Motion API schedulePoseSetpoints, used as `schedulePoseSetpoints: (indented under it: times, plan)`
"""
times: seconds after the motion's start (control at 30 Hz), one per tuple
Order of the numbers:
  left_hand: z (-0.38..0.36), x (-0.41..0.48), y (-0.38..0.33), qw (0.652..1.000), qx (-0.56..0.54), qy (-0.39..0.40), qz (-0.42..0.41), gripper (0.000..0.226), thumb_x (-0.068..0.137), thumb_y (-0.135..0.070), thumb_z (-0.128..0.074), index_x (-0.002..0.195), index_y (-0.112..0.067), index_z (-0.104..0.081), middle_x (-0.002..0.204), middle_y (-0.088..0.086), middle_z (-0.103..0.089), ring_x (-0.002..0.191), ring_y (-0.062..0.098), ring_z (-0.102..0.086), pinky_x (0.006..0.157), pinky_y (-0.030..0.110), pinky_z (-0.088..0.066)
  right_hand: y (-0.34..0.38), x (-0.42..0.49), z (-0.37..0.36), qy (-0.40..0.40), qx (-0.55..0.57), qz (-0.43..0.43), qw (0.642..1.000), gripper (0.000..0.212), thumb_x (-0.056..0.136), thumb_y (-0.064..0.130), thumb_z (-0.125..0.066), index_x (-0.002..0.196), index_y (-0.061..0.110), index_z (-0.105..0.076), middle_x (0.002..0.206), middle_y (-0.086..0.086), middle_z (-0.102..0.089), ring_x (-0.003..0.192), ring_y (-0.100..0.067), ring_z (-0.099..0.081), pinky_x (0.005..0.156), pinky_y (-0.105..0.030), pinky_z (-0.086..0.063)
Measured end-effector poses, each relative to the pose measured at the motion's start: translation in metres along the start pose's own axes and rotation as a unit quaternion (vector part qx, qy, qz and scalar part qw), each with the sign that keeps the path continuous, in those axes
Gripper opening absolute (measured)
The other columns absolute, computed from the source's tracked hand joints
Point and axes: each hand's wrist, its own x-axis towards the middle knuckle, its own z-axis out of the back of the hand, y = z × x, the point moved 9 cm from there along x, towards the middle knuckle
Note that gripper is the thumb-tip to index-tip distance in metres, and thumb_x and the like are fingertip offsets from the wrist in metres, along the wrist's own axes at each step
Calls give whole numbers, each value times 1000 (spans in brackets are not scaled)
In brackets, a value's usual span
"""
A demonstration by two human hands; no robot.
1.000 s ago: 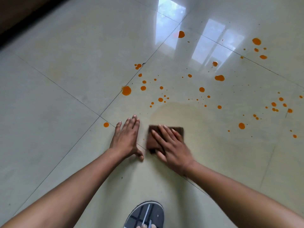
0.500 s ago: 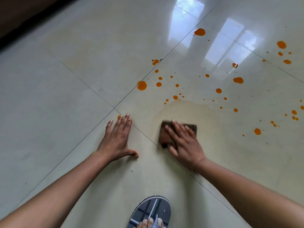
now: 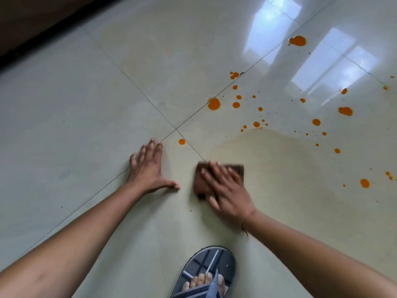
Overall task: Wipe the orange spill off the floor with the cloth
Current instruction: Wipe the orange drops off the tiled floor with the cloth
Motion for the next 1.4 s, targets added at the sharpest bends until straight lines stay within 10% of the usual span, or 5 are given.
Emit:
schedulePoseSetpoints:
  times: [0.23,0.5,0.83,1.1,1.4]
  plan:
    - [3,3,14,998,-49,-31,-14,132,49,-70,-77,154,-27,-10,163,-3,5,149,15,0,118,46,1,80,-15,-36,103,2,228,968,53,97,49,-29,149,37,-24,161,-3,-14,148,-22,-12,119,-39,-5]
    - [56,25,41,978,-140,-152,13,75,81,-39,-72,146,-22,-40,158,0,-27,143,12,-28,117,41,-16,62,31,-21,39,7,51,998,64,90,49,-36,151,35,-18,162,-3,-9,149,-18,-7,118,-34,-2]
    - [52,74,51,993,-79,18,80,137,50,-50,-90,154,-27,-3,162,6,11,148,32,2,116,52,-12,94,68,-24,31,20,79,996,65,89,46,-39,150,31,-22,161,-6,-16,148,-23,-12,118,-41,-13]
    - [43,76,52,988,-129,5,82,135,50,-38,-92,154,-26,-8,161,8,13,147,35,8,119,48,-12,10,160,22,-26,1,-78,997,71,89,47,-41,153,31,-14,162,-5,-3,149,-22,-3,118,-38,-2]
    - [50,74,45,989,-95,30,105,138,50,-39,-92,154,-28,-2,161,7,18,147,35,8,118,48,-18,-28,107,27,66,-50,41,996,69,90,49,-36,152,35,-7,161,-3,-2,148,-23,-13,118,-36,-6]
